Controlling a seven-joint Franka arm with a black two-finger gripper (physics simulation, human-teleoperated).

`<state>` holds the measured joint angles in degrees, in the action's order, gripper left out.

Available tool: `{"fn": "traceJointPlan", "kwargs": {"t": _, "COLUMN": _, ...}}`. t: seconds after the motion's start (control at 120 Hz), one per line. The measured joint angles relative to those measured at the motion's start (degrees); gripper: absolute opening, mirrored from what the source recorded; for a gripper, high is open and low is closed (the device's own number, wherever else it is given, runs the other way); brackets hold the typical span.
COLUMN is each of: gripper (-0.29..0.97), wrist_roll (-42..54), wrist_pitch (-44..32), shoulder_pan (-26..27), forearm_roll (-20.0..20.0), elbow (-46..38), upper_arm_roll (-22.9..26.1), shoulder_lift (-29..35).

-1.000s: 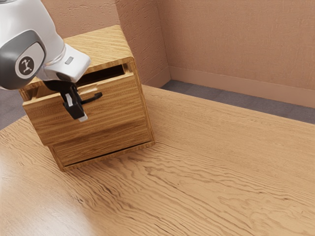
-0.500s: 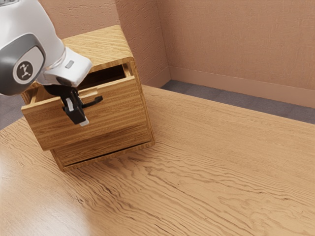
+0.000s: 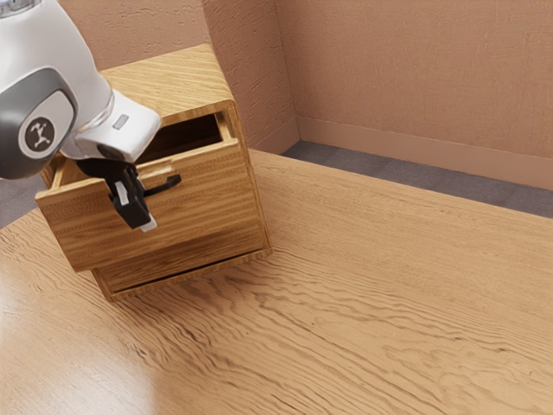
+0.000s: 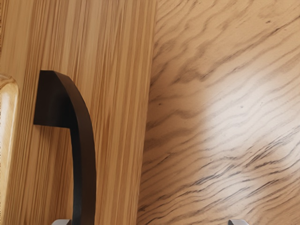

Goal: Pull the drawer handle with one arm to open the drawer

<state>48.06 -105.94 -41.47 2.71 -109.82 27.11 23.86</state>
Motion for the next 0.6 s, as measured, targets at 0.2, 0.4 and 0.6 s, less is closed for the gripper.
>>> {"fn": "traceJointPlan", "kwargs": {"t": 0.2, "gripper": 0.4, "wrist_roll": 0.03, "wrist_pitch": 0.01, "shoulder_pan": -0.26, "forearm_roll": 0.63, "elbow": -0.99, "upper_arm_roll": 0.87, "shoulder_lift": 1.5}}
{"fn": "traceJointPlan", "kwargs": {"t": 0.4, "gripper": 0.4, "wrist_roll": 0.05, "wrist_pitch": 0.15, "shoulder_pan": -0.28, "forearm_roll": 1.49, "elbow": -2.07, "upper_arm_roll": 1.26, "shoulder_lift": 3.2}}
{"fn": "traceJointPlan", "kwargs": {"t": 0.6, "gripper": 0.38, "wrist_roll": 0.06, "wrist_pitch": 0.64, "shoulder_pan": -0.8, "forearm_roll": 2.51, "elbow": -3.03, "upper_arm_roll": 2.75, "shoulder_lift": 5.67}}
